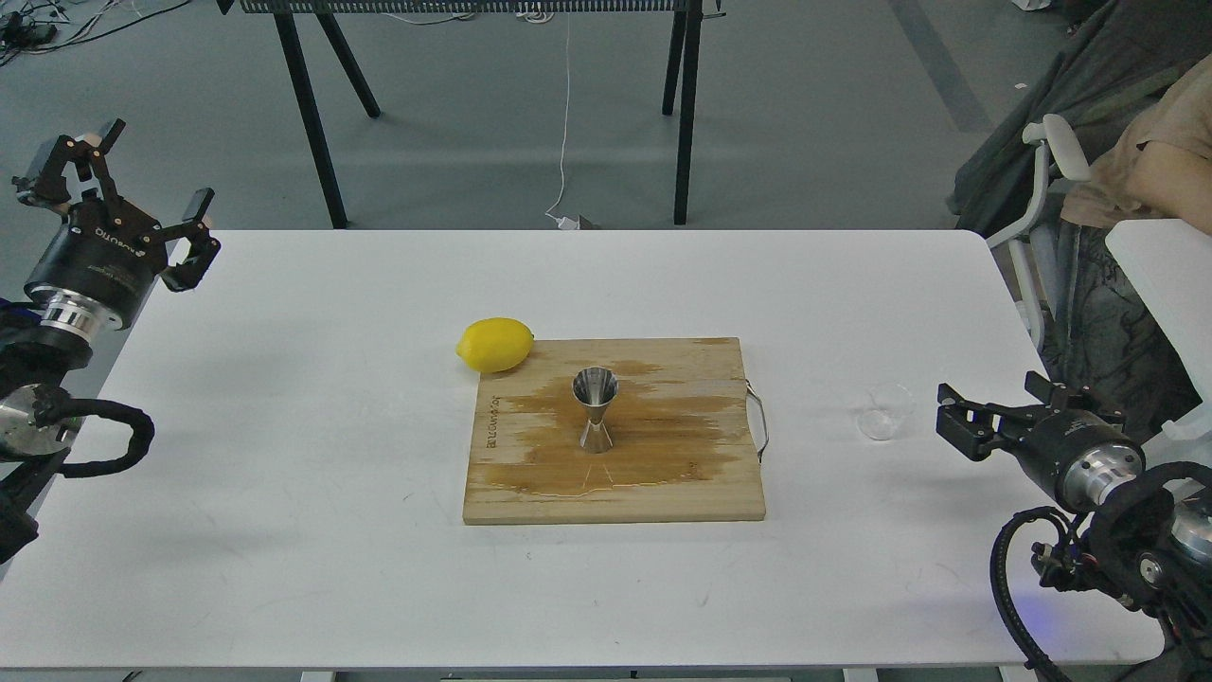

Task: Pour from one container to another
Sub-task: 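Move the right gripper to the small clear glass and grasp it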

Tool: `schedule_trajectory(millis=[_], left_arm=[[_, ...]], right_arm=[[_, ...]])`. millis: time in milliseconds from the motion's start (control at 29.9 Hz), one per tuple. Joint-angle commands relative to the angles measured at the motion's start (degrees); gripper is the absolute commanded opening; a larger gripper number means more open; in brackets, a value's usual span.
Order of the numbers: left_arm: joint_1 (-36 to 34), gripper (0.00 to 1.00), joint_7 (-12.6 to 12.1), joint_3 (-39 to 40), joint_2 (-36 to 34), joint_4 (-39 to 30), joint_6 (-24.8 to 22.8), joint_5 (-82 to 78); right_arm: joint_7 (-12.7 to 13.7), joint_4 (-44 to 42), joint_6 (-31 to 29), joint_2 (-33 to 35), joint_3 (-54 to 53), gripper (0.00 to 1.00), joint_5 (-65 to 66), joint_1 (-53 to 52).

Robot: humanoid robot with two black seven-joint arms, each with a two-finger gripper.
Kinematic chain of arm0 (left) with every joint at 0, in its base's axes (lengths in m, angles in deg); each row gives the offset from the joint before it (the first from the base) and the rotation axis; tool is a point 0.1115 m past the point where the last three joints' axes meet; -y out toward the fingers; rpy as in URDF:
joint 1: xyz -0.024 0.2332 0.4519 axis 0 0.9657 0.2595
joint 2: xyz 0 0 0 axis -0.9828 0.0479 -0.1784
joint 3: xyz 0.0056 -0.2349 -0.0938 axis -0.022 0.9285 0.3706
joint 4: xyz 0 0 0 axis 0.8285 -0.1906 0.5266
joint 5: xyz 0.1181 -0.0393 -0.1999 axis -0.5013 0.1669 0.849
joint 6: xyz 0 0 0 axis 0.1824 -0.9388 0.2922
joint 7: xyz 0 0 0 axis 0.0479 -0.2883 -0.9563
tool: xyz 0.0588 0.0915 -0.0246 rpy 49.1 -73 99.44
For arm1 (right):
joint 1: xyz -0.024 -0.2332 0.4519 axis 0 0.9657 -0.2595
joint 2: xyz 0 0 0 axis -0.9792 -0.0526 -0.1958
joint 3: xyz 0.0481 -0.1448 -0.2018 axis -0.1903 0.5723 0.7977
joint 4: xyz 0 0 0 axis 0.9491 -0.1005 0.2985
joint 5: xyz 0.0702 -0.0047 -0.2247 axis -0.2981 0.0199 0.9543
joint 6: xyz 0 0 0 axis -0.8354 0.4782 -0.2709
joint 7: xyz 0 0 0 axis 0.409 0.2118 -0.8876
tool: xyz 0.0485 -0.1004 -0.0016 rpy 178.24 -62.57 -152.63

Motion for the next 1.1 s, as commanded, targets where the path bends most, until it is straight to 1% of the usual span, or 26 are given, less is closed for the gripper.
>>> schedule_trajectory(millis=[0,33,201,535,870,1070], left_arm=[[0.05,0.97,0.00,-0.01,0.36,0.00,0.00,-0.14],[0.05,0.97,0.00,-0.01,0.36,0.00,0.00,-0.14],[0.05,0.97,0.00,-0.10,0.36,0.96,0.00,-0.14],[0.13,0.97,0.00,-0.10,0.44,1.32,0.00,-0.23],[0.13,0.98,0.00,-0.10,0.44,1.32,0.00,-0.23],[0.13,0.98,0.00,-0.10,0.44,1.32,0.00,-0.23]], right_arm=[[-0.72,-0.20,4.26,-0.12,1.67,0.98,0.78,-1.79],[-0.90,-0.29,5.40,-0.20,1.68,0.98,0.78,-2.06],[-1.78,-1.08,5.55,-0.47,2.11,0.98,1.30,-3.38],[-1.87,-6.17,5.55,-3.27,7.30,0.98,3.06,-6.81],[-1.78,-12.15,5.55,-7.32,8.18,0.98,6.05,-9.70],[-1.78,-15.67,5.55,-8.81,11.25,0.98,6.49,-11.90]])
